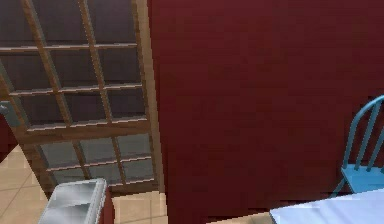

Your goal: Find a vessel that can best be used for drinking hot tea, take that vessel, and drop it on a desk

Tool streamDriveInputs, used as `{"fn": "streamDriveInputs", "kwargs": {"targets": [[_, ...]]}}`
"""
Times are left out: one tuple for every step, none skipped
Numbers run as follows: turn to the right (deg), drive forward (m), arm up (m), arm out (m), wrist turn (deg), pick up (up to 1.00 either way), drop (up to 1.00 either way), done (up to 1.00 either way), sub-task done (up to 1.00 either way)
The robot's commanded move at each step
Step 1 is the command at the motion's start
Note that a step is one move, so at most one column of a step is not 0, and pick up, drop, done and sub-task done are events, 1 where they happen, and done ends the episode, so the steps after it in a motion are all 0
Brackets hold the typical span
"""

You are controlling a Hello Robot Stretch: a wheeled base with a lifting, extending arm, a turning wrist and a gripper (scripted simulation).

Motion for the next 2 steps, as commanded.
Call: {"fn": "streamDriveInputs", "kwargs": {"targets": [[0.0, 0.0, 0.1, 0.0, 0.0, 0.0, 0.0, 0.0, 0.0], [0.0, 0.0, 0.22, 0.0, 0.0, 0.0, 0.0, 0.0, 0.0]]}}
